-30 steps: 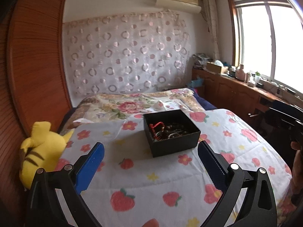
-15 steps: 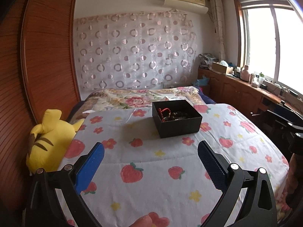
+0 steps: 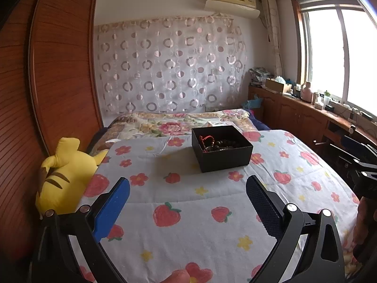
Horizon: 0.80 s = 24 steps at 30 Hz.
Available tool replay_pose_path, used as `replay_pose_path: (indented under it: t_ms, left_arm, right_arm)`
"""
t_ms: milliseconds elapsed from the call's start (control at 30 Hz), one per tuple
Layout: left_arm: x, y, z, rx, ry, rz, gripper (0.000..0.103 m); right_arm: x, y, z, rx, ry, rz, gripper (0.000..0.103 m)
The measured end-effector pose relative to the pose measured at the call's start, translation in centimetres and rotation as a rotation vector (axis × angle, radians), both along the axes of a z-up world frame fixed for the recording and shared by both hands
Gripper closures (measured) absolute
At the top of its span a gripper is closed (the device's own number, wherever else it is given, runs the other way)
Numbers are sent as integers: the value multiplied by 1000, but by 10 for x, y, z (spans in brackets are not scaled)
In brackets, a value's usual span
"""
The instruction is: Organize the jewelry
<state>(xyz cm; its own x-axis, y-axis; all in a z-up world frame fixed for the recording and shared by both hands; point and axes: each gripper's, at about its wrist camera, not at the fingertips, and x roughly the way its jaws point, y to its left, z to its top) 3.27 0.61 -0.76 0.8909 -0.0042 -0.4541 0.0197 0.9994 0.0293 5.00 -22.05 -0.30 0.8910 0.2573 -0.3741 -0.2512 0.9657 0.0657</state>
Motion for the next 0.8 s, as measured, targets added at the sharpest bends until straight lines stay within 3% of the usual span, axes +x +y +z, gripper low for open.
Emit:
replay_pose_path:
  t_ms: [800]
  left_arm:
    - [-3,2,2,-2,-4,-1,8]
  right_arm:
    - [-3,2,-3,5,1,0,2]
